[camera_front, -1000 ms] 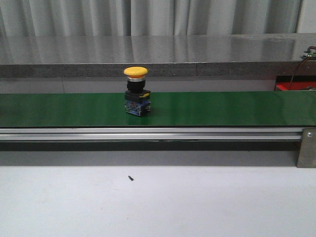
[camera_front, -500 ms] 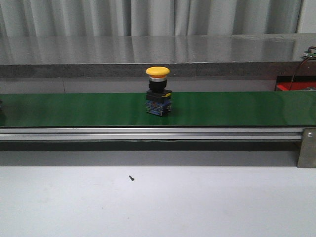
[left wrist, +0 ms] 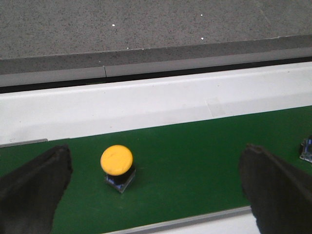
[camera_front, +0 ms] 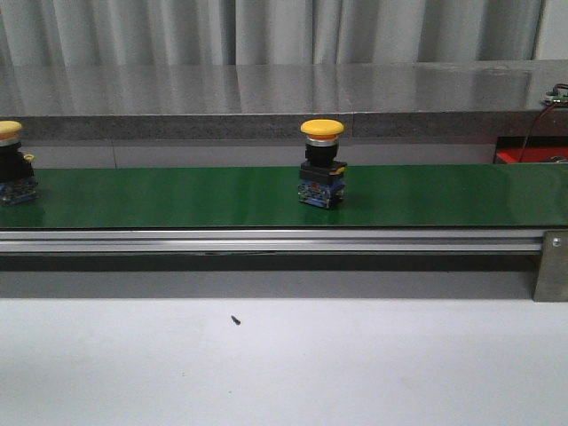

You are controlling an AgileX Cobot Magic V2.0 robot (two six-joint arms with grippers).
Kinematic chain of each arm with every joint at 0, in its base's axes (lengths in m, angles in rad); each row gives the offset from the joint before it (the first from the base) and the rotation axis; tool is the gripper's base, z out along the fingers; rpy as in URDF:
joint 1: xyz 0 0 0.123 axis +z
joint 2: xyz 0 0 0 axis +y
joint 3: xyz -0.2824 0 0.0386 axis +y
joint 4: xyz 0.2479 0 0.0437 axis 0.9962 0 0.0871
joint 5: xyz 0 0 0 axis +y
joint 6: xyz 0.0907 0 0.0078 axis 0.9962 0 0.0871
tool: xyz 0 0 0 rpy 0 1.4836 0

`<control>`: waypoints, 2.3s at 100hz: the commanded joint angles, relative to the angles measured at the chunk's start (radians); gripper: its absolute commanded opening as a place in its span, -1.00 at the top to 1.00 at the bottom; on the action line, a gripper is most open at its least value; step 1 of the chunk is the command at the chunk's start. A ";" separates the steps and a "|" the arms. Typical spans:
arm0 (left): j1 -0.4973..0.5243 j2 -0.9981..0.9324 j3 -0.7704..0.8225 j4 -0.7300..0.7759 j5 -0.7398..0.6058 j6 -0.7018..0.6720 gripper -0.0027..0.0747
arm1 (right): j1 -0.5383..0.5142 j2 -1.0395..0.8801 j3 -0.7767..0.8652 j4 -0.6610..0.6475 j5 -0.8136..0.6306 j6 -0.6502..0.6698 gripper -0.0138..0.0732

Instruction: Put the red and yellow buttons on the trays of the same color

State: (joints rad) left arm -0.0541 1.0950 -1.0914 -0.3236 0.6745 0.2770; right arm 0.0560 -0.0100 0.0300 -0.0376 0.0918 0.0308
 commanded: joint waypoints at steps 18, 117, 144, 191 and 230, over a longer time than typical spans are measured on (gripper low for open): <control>-0.010 -0.312 0.284 -0.021 -0.173 0.003 -0.22 | -0.005 -0.018 -0.020 -0.009 -0.224 -0.001 0.84; -0.010 -0.561 0.510 -0.016 -0.202 0.003 0.98 | -0.005 0.954 -1.080 0.157 0.782 -0.007 0.83; -0.010 -0.561 0.510 -0.016 -0.202 0.003 0.98 | -0.005 1.142 -1.145 0.176 0.840 -0.079 -0.14; -0.010 -0.561 0.510 -0.016 -0.202 0.003 0.98 | 0.044 1.355 -1.196 0.196 0.761 -0.195 -0.78; -0.010 -0.561 0.510 -0.016 -0.202 0.003 0.98 | 0.079 1.609 -1.380 0.193 0.750 -0.233 -0.78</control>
State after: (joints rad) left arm -0.0566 0.5332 -0.5514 -0.3236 0.5484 0.2785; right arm 0.1371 1.5967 -1.2889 0.1523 0.8733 -0.1854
